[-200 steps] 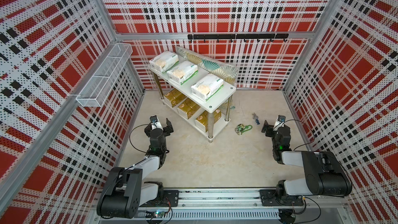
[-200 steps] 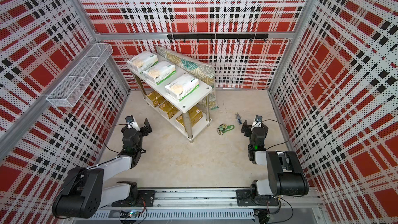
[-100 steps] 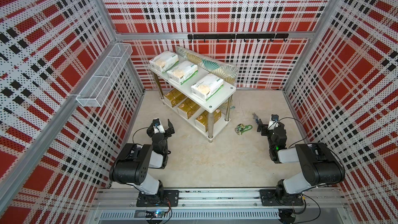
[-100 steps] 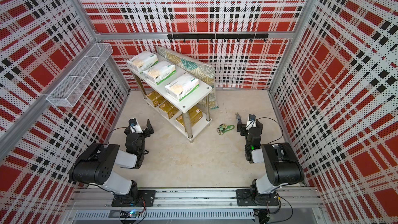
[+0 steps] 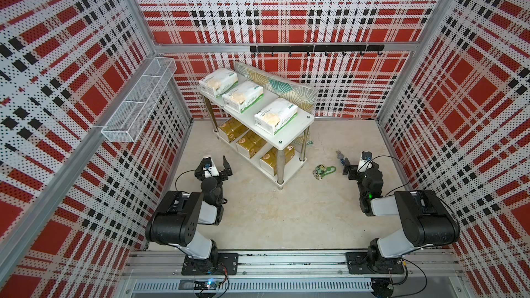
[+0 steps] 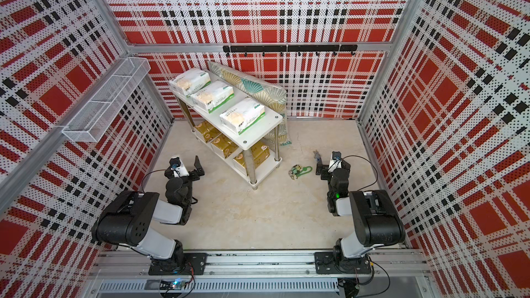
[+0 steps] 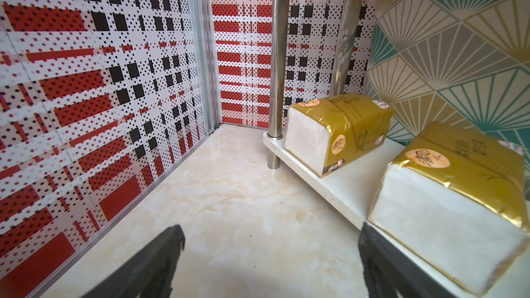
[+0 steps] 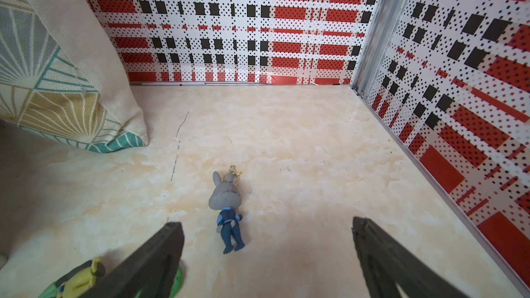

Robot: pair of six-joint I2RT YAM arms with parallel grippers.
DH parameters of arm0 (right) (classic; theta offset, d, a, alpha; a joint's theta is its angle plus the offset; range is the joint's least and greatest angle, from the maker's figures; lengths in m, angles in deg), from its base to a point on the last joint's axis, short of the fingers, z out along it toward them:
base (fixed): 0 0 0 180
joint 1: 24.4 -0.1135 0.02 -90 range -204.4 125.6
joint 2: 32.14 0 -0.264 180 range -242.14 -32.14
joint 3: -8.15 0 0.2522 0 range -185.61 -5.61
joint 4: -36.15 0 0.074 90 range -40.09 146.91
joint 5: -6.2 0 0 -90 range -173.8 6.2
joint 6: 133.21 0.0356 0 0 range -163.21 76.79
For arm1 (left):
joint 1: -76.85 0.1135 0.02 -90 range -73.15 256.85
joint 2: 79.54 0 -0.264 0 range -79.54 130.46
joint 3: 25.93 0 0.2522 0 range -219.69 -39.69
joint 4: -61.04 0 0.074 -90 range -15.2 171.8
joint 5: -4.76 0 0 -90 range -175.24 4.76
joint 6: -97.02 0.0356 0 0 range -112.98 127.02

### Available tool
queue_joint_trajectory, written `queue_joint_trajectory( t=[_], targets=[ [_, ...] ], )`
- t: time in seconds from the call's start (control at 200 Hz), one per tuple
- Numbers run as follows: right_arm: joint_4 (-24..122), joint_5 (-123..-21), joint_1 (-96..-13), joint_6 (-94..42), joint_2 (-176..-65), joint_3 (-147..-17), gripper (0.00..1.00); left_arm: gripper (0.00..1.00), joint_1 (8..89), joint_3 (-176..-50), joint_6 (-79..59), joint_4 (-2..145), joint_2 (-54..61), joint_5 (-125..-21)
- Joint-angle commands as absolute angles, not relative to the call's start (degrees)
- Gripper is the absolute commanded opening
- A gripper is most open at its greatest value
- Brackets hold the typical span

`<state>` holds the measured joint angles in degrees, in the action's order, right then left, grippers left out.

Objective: Place the tissue boxes on the shelf by color
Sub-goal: Reset both arms

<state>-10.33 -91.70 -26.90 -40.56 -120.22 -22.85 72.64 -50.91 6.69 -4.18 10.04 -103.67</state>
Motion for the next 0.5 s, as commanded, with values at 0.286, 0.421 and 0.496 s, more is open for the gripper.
queue_joint_trajectory(
  t=[0.286, 0.421, 0.496],
  targets=[
    [-10.56, -91.45, -26.67, -39.91, -120.47, -23.55, 1.00, 0.99, 72.90, -50.86, 7.03, -5.40, 10.15, -103.33],
    [-10.56, -91.45, -26.68, -39.95, -120.47, -23.56, 1.00, 0.99, 72.95, -50.85, 7.02, -5.31, 10.07, -103.21],
    [-10.55, -91.45, -26.68, -39.94, -120.47, -23.58, 1.00, 0.99, 72.86, -51.09, 7.04, -5.18, 10.31, -103.12]
  ],
)
